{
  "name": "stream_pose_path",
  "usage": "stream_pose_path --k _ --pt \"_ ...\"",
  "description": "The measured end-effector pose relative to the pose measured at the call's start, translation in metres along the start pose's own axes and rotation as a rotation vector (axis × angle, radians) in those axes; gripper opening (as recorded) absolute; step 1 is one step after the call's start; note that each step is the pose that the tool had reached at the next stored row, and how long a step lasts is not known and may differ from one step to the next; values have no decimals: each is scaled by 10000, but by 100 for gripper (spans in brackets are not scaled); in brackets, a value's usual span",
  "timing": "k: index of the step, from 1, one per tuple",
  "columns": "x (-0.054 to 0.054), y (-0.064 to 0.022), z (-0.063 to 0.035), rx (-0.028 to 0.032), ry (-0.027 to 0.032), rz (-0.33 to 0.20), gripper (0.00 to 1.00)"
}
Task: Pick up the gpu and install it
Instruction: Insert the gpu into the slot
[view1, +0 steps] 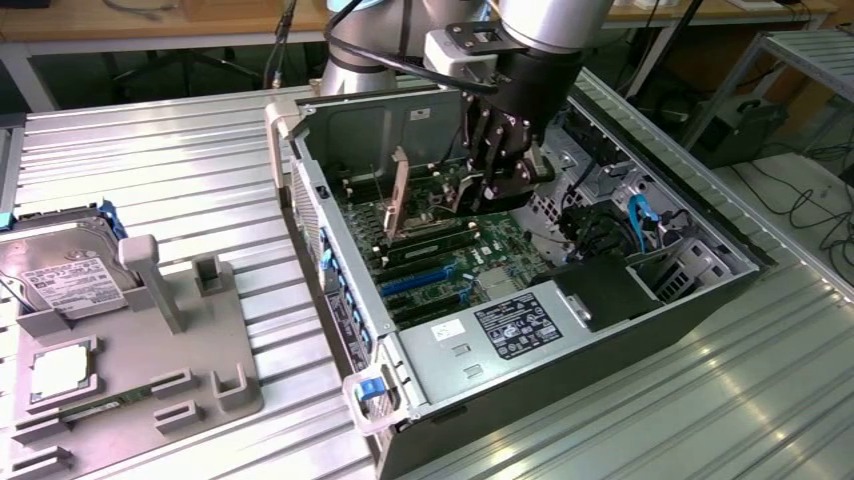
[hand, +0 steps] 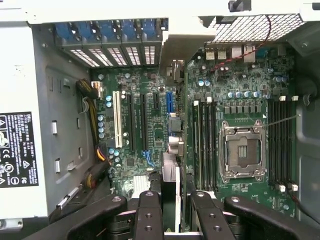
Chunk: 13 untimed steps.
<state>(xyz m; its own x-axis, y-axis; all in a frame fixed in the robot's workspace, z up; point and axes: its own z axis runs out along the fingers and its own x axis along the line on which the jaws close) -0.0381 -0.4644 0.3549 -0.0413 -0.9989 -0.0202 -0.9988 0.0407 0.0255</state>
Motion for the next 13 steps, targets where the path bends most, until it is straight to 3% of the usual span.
stream_pose_path --k 2,6,8,13 --pt "-32 6 31 28 7 -63 27" --pt "-93 9 69 205 44 -201 27" --pt "-101 32 109 243 43 -235 27" --pt "-93 179 213 243 45 -264 27"
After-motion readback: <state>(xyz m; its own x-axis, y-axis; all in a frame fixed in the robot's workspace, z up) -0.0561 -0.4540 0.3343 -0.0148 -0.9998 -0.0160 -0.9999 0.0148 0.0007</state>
